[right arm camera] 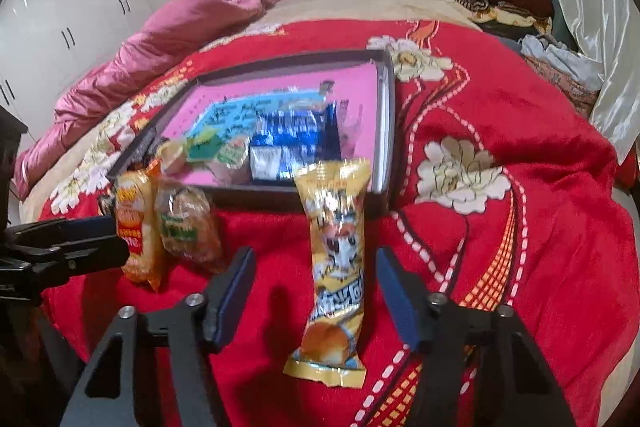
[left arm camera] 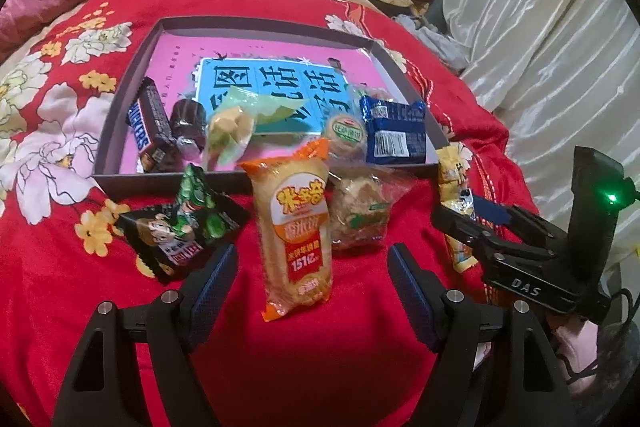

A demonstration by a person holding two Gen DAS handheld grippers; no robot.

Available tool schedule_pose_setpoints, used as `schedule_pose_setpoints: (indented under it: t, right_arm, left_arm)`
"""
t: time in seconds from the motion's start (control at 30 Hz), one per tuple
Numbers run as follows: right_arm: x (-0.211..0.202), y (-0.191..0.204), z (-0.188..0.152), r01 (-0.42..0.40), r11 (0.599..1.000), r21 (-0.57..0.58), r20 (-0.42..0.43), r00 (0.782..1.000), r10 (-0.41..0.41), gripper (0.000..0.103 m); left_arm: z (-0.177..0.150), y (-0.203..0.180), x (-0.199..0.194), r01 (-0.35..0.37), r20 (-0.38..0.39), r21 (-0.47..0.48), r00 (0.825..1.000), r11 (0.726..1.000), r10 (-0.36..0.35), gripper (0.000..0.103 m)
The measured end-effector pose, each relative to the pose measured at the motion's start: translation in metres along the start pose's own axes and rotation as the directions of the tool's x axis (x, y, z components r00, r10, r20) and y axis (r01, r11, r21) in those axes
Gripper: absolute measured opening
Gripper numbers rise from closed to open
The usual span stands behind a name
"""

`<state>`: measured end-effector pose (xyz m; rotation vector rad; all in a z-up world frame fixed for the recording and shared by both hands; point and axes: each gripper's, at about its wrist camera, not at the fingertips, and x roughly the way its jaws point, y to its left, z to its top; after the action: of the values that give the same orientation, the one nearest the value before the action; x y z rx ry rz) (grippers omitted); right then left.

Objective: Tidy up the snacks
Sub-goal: 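Grasp the yellow rice-cracker bag with left gripper while right grasps the gold wafer packet, then lift the yellow bag and gold packet and carry both over the tray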

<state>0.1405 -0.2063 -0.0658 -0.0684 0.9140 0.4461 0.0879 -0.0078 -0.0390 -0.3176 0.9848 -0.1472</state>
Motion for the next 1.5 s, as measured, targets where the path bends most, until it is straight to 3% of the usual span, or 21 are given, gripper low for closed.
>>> schedule_pose_setpoints:
  t: [0.3, 0.43, 0.53, 0.7, 1.0, 1.5]
  right_arm:
    - [0.007, -0.010, -0.006, 0.007, 0.999, 0.035, -0.056, 0.998, -0.005, 0.026]
    - [0.006, -0.013, -0.006, -0.020, 0.998, 0.053, -0.051, 0.998, 0.022, 0.021]
    - [0.002, -0.009, -0.004, -0.056, 0.998, 0.040, -0.025, 0.998, 0.057, 0.020]
    - [0.002, -0.003, -0.001, -0.080, 0.997, 0.021, -0.012, 0.997, 0.080, 0.020]
    - [0.004, -0.008, 0.005, -0.128, 0.991, 0.049, 0.015, 0.992, 0.128, 0.020]
    - [0.015, -0.009, -0.005, -0.074, 0.996, 0.048, -0.077, 0.994, 0.077, 0.021]
  left_arm:
    - [-0.005, 0.002, 0.012, -0.006, -0.025, -0.026, 1.000, 1.000, 0.005, 0.078]
    - [-0.004, 0.005, 0.016, -0.007, -0.026, -0.043, 1.000, 0.999, 0.006, 0.078]
    - [-0.004, 0.008, 0.019, -0.001, -0.025, -0.057, 1.000, 0.998, 0.000, 0.076]
    - [-0.004, 0.010, 0.025, -0.024, -0.032, -0.059, 0.999, 0.998, 0.022, 0.052]
    - [-0.001, 0.007, 0.036, -0.042, -0.039, -0.045, 0.998, 0.998, 0.040, 0.037]
    - [-0.005, 0.007, 0.032, -0.008, -0.050, -0.042, 0.999, 0.999, 0.006, 0.036]
